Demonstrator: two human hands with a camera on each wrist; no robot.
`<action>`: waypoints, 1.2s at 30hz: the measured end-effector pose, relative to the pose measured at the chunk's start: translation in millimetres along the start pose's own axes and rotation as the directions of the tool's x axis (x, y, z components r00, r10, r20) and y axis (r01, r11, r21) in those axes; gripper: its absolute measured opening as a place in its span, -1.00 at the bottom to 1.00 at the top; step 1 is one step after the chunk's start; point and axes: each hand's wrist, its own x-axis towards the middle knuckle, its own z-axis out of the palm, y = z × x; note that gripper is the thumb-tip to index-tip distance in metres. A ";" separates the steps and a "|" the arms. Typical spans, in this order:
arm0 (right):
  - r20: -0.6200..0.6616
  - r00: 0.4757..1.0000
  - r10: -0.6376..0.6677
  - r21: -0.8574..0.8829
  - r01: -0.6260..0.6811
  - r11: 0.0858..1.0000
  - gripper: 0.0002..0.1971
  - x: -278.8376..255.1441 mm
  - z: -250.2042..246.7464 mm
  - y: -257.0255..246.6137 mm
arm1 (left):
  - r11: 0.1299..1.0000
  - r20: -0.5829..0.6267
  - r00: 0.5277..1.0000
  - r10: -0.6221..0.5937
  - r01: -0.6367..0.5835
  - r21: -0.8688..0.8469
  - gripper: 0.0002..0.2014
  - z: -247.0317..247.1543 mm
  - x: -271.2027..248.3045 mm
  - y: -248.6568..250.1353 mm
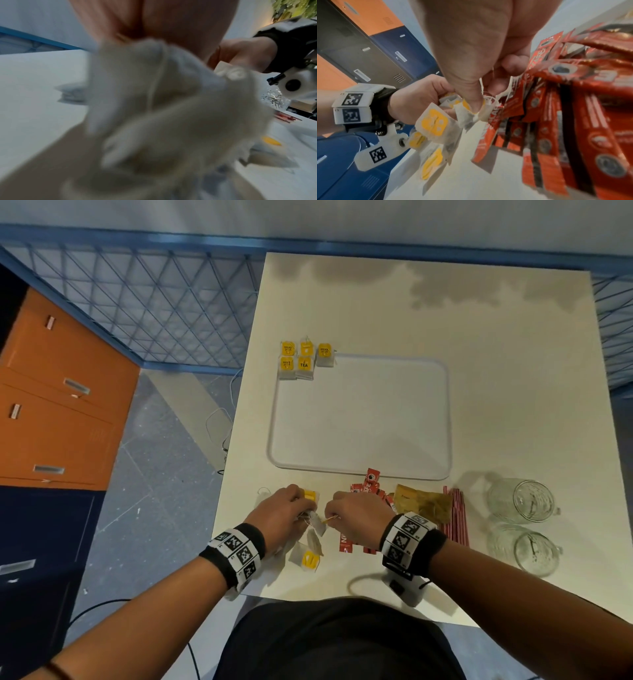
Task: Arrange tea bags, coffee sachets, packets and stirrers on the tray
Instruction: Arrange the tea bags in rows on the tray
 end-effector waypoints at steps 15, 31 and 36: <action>-0.142 0.974 0.177 0.517 -0.079 0.852 -0.90 -18.2 -37.1 14.2 | 0.773 -0.076 0.968 -0.239 0.142 -0.618 -0.98 -37.0 22.2 -6.6; -0.286 0.921 0.263 0.770 0.058 0.635 -0.91 1.7 -44.4 -10.3 | 0.034 0.119 0.920 -0.374 0.141 -0.989 -0.94 -44.9 27.2 7.7; -0.296 0.907 0.299 0.752 0.029 0.658 -0.99 10.4 -48.1 -11.8 | -0.201 0.194 0.923 -0.333 0.131 -0.971 -0.73 -48.1 35.1 21.6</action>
